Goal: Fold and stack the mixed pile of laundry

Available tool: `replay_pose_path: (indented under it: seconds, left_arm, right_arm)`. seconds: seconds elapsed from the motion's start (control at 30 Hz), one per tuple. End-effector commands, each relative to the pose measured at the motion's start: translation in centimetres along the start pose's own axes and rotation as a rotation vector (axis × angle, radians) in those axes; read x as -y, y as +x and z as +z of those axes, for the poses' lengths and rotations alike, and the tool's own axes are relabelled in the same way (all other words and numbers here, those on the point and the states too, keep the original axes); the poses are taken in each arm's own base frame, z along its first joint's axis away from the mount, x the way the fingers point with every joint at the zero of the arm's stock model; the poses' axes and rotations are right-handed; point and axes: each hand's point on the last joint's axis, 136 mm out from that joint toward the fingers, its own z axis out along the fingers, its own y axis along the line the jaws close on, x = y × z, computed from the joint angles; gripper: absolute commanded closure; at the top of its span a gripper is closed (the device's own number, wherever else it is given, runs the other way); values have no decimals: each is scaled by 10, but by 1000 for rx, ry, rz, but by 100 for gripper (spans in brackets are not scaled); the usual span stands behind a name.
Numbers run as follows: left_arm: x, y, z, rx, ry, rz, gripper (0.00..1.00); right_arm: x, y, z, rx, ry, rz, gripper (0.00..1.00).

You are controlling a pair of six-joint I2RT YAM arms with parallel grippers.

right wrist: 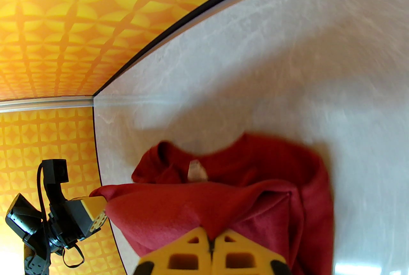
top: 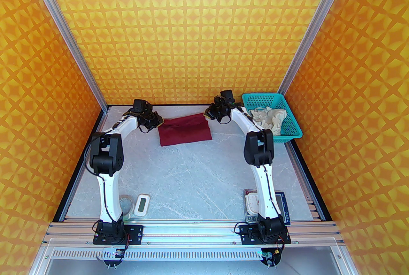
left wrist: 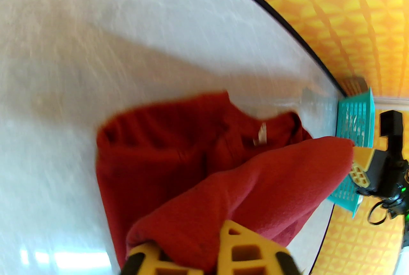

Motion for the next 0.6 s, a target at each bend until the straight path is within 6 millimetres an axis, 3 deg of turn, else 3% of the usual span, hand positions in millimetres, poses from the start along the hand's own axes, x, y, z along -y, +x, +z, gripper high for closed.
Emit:
replay_pose_path:
  seconds: [0.0,0.13,0.33,0.43,0.57]
  left_arm:
    - [3,-35,0,90,66,-9,72]
    - [14,-60,6,172,187,14,55]
    - [12,-78,-3,242,239,6,50]
    - [14,-78,-18,257,237,18,53]
    - [24,-54,-37,210,183,79,67]
  right_arm:
    - [-3,-21,16,58,-98,-36,93]
    - [-7,-40,29,133,-192,-57,80]
    - [-22,-66,16,227,-227,-60,60]
    - [-28,-66,1,237,-201,-90,60]
    - [-29,-40,-17,224,-75,-175,60]
